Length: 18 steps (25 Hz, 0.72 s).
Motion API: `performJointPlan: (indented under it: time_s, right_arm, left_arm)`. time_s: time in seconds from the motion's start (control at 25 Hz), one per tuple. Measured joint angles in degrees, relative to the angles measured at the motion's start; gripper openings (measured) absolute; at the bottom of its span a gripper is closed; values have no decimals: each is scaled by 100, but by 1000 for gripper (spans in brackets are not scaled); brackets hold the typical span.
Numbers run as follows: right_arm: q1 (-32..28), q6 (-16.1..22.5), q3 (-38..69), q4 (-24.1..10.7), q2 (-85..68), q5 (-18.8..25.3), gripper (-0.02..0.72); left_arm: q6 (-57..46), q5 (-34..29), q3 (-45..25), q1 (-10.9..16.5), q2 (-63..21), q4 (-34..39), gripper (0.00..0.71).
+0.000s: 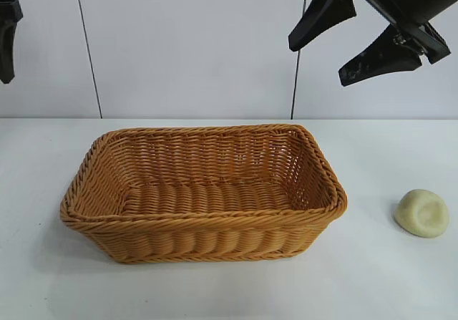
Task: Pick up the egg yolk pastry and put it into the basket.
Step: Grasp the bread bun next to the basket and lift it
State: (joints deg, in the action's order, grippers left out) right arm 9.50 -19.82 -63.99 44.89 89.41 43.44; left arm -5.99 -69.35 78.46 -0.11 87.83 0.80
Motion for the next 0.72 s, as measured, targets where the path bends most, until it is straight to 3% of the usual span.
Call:
performJointPlan:
  time_s: [0.48,0.72]
  right_arm:
    - [0,0,0,-13,0,6,562]
    - [0,0,0,-13,0,11,562]
  left_arm:
    - [2,9,-3143,0,-3843,-6,644]
    - [2,557,-4548,0,-5599,-6,643]
